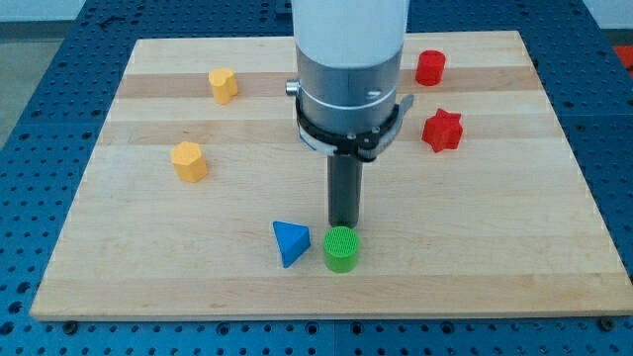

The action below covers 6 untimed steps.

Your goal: Move the blue triangle to the bottom center

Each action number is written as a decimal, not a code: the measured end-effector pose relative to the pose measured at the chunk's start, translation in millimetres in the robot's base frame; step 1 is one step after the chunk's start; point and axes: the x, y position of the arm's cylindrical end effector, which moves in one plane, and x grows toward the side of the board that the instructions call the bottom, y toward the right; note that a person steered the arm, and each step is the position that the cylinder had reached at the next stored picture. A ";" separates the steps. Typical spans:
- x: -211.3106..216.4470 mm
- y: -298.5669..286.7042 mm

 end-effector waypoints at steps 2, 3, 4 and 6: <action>-1.3 -3.4; -30.1 -3.4; -33.4 -32.7; -3.7 -80.0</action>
